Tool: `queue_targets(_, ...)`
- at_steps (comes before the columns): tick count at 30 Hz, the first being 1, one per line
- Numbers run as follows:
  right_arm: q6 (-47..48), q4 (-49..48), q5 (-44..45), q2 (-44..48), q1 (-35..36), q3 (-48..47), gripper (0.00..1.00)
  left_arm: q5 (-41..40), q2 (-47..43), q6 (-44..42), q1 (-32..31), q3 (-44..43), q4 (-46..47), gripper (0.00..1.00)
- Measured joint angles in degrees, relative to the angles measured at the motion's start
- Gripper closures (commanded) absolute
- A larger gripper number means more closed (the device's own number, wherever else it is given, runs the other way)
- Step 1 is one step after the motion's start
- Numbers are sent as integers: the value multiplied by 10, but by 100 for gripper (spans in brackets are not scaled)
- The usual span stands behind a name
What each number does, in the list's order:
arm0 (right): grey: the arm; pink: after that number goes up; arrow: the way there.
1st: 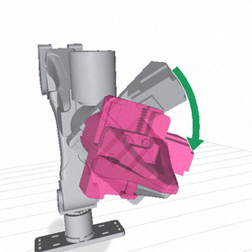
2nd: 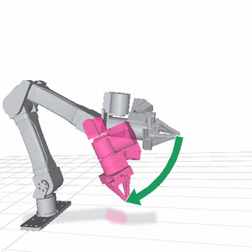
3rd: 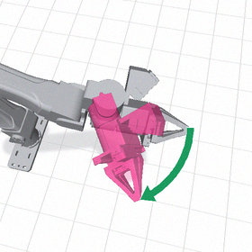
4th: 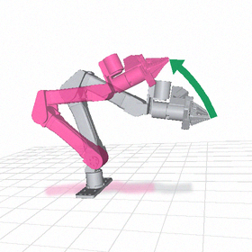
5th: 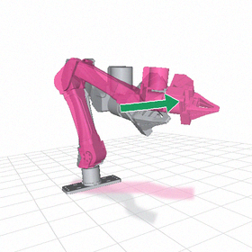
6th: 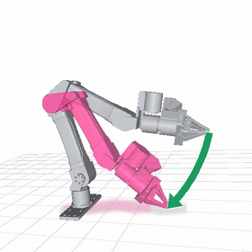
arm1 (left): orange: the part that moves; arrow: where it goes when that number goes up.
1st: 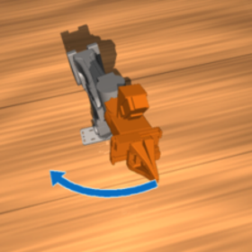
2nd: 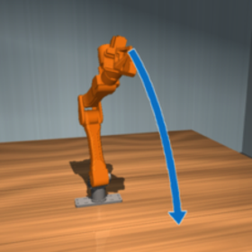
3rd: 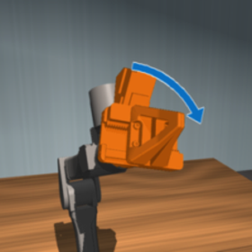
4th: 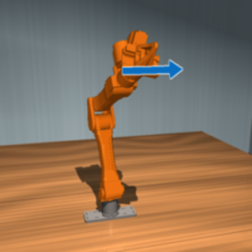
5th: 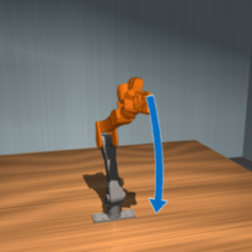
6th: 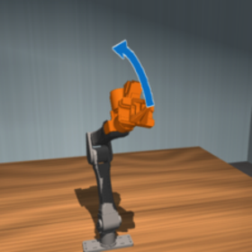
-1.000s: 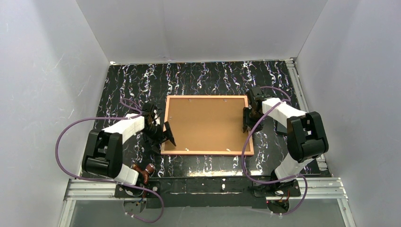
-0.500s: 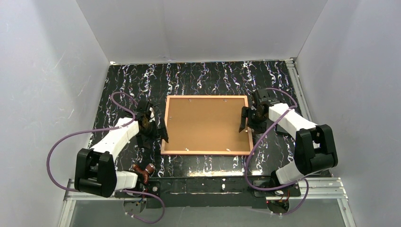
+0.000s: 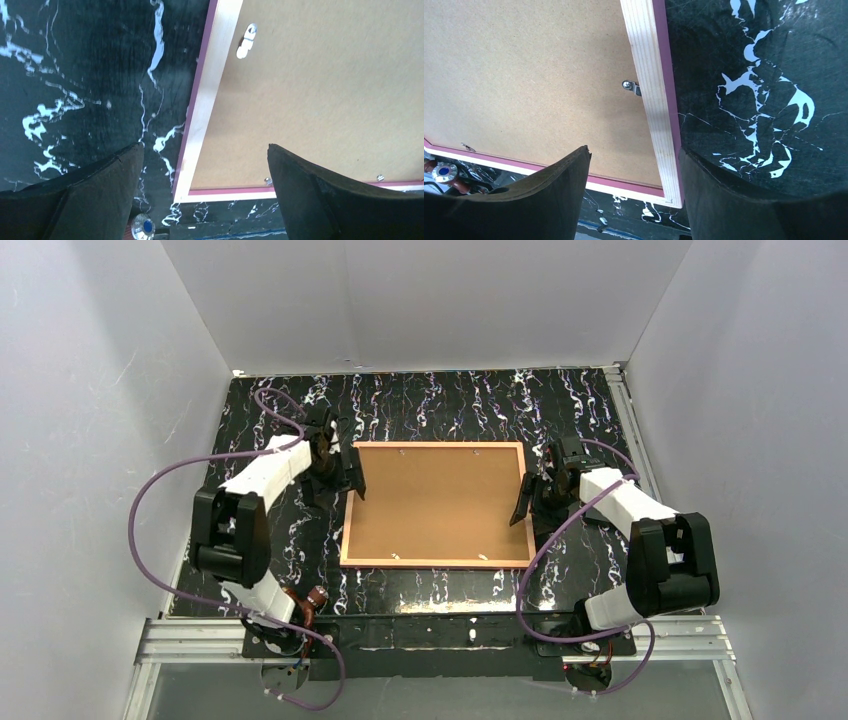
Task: Put the photo into the frame
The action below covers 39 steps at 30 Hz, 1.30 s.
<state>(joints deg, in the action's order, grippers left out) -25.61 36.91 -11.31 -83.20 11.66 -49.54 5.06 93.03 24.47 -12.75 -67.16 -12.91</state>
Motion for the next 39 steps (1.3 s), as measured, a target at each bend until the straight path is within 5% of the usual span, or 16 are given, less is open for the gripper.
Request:
queue_targets(15, -4, -12, -15, -10, -4, 6, 30, -17, 193, -32, 0, -165, -5, 20)
queue_targets(27, -3, -16, -16, -26, -4, 6, 31, -11, 226, -49, -1, -170, 2, 31)
queue_targets(35, -2, -22, -16, -35, -4, 6, 31, -6, 226, -60, -4, -172, 5, 92)
queue_targets(39, -1, -23, -17, -36, -4, 6, 31, 0, 226, -68, -3, -173, 2, 100)
